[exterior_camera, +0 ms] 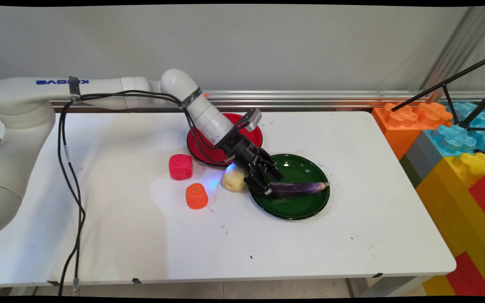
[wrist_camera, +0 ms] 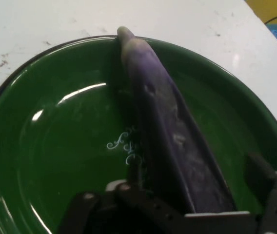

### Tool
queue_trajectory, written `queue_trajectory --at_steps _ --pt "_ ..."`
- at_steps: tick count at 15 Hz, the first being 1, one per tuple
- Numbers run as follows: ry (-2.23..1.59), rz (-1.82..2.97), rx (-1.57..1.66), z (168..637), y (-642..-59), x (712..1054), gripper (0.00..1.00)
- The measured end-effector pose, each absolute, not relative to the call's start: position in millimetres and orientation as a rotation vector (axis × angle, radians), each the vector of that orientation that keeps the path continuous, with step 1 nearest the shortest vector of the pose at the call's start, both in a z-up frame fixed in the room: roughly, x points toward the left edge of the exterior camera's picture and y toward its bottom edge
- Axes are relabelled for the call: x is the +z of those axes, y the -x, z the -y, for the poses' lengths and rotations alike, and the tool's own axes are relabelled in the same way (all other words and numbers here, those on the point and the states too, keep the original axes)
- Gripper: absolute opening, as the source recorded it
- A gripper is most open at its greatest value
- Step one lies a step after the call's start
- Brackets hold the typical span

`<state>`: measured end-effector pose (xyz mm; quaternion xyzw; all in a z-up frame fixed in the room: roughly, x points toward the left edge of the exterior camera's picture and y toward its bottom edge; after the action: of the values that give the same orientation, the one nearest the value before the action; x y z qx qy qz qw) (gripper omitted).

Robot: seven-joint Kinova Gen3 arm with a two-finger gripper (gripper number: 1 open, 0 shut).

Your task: Pick up the eggplant from the green plate, then place the picked object on the table

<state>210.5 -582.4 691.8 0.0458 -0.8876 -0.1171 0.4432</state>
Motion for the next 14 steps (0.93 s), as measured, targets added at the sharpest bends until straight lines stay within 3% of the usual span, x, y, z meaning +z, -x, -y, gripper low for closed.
queue_trajectory --at_steps 14 --pt "-0.097 2.178 -0.278 584 -213 700 0.0"
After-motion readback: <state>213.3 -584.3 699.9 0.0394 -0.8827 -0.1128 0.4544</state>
